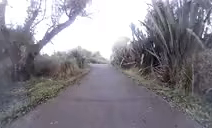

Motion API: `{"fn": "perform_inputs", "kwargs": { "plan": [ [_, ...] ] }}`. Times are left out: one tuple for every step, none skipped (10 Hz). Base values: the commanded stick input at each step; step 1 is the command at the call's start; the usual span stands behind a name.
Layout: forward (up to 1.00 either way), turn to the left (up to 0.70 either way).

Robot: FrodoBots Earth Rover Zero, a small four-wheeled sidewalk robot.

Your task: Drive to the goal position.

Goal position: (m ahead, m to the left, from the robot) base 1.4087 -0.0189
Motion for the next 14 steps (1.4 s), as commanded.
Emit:
{"fn": "perform_inputs", "kwargs": {
  "plan": [
    [0.70,-0.09],
    [0.70,-0.07],
    [0.70,-0.06],
    [0.70,-0.04],
    [0.70,-0.03],
    [0.70,-0.01],
    [0.70,0.00],
    [0.70,0.00],
    [0.70,0.00],
    [0.70,0.00],
    [0.70,0.00],
    [0.70,0.00],
    [0.70,0.00],
    [0.70,0.00]
  ]
}}
